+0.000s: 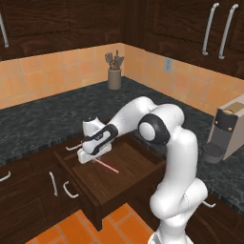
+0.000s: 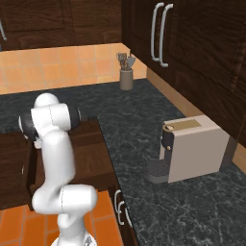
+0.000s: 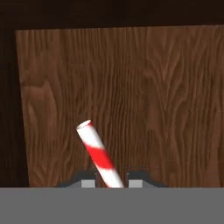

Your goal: Take a straw from the drawer in front and place it inside the glass cup on the dining counter.

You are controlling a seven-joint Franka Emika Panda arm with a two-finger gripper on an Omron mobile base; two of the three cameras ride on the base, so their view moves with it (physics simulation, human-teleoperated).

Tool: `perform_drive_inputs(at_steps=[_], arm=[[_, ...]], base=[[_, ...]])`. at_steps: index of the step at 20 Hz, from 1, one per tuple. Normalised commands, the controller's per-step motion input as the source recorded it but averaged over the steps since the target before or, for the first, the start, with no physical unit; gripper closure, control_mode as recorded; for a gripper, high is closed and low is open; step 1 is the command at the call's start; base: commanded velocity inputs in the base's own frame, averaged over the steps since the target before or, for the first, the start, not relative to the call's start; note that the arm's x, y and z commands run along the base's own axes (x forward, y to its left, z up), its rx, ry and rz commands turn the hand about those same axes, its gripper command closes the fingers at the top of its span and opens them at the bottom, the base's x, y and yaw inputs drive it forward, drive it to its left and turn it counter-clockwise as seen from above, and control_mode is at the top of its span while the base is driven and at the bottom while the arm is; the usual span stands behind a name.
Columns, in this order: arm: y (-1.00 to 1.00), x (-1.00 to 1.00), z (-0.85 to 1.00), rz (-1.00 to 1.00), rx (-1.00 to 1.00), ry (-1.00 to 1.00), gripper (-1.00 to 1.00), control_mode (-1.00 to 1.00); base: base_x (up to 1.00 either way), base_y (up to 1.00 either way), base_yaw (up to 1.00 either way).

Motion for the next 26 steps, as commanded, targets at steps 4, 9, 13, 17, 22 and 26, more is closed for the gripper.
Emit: perform_drive_inputs(at_steps=[4, 9, 13, 17, 22, 26], arm=[[-0.19, -0.09, 1.00, -0.22, 0.06, -0.13, 1.00, -1.00], [-0.59, -0.26, 1.00, -0.26, 0.05, -0.09, 1.00, -1.00], [-0.69, -0.22, 1.00, -0.20, 0.06, -0.07, 1.00, -1.00], [-0.78, -0.23, 1.00, -0.15, 0.02, -0.06, 1.00, -1.00], [-0.83, -0.51, 1.00, -0.13, 0.00, -0.11, 1.00, -1.00], [-0.70, -0.49, 0.81, -0.11, 0.00, -0.09, 1.00, -1.00]], base=[[0.00, 0.00, 0.00], [0.00, 0.00, 0.00], [0.00, 0.00, 0.00], [0.00, 0.00, 0.00], [0.00, 0.00, 0.00], [0.00, 0.00, 0.00]])
